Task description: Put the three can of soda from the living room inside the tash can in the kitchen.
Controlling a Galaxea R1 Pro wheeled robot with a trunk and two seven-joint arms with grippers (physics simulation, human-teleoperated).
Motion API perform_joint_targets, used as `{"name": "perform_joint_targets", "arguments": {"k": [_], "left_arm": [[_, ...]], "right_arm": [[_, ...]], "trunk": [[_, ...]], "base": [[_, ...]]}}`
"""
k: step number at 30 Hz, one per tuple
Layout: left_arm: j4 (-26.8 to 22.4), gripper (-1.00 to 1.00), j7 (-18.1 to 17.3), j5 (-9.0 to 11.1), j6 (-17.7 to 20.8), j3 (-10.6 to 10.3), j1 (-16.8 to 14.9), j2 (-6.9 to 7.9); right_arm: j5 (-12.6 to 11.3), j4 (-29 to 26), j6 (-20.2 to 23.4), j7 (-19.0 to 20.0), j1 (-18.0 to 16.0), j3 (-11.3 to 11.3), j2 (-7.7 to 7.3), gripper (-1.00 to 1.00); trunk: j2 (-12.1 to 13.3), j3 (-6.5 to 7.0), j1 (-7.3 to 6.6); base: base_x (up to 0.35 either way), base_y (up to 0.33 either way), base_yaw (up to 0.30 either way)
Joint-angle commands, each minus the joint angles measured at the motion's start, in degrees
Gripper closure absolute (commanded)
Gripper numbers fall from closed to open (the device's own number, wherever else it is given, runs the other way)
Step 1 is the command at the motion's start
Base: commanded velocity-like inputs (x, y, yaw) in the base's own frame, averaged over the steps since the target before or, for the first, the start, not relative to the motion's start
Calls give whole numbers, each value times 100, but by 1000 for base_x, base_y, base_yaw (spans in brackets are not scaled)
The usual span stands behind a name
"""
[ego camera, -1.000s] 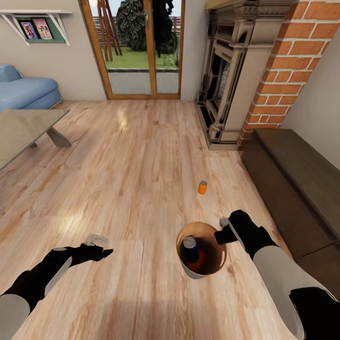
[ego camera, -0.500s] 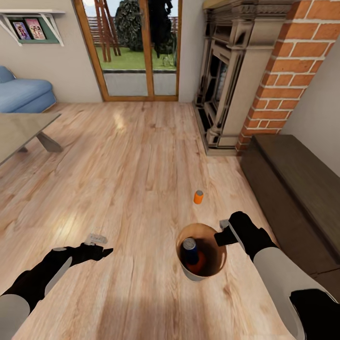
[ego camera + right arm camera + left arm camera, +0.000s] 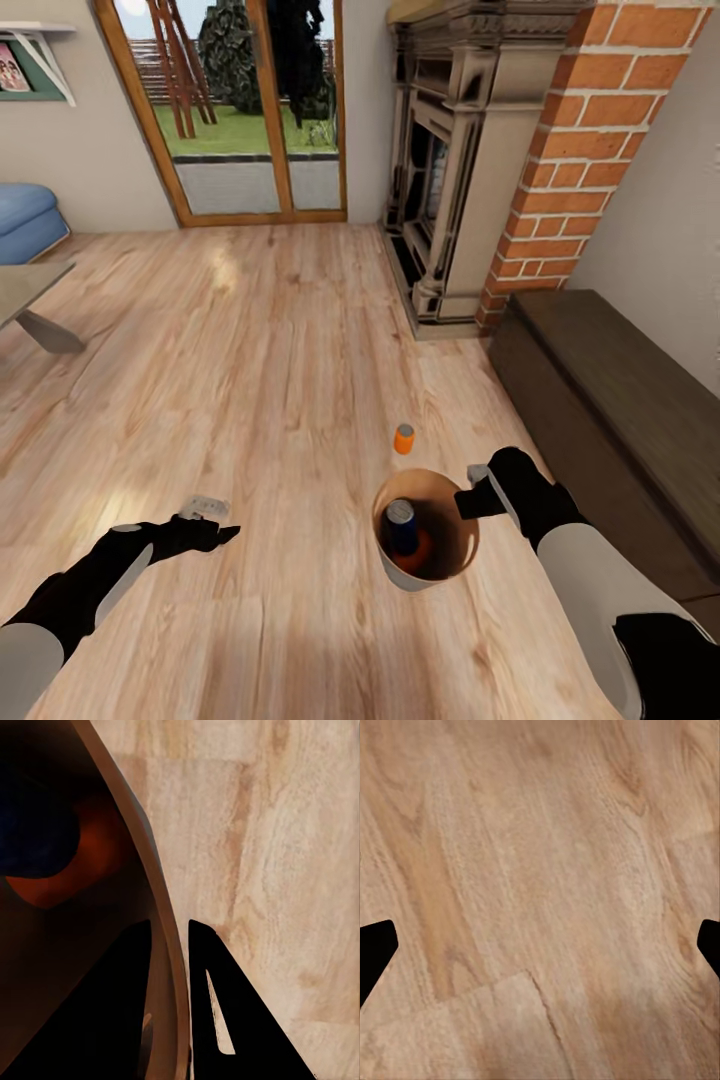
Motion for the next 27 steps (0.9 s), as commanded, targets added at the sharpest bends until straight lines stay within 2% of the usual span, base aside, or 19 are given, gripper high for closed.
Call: {"name": "perform_joint_targets", "arguments": {"k": [1, 9, 14, 27], "left_arm": [[1, -100, -3, 0, 0, 0, 0, 0], [-2, -100, -23, -2, 4, 0, 0, 0], [-4, -100, -12, -2, 1, -4, 0, 0], [0, -100, 2, -10, 0, -9, 0, 0]], "right_arm": [[-126, 0, 17, 25, -2, -7, 3, 100], [-126, 0, 22, 25, -2, -16, 10, 100], [-126, 0, 26, 25, -1, -11, 24, 100], [-126, 6, 27, 25, 6, -8, 28, 100]], "trunk": [[0, 5, 0], [0, 48, 0], [0, 75, 0], [0, 84, 0]], "base": [[297, 190, -230], [274, 135, -219], [74, -12, -183], [31, -263, -21]]}}
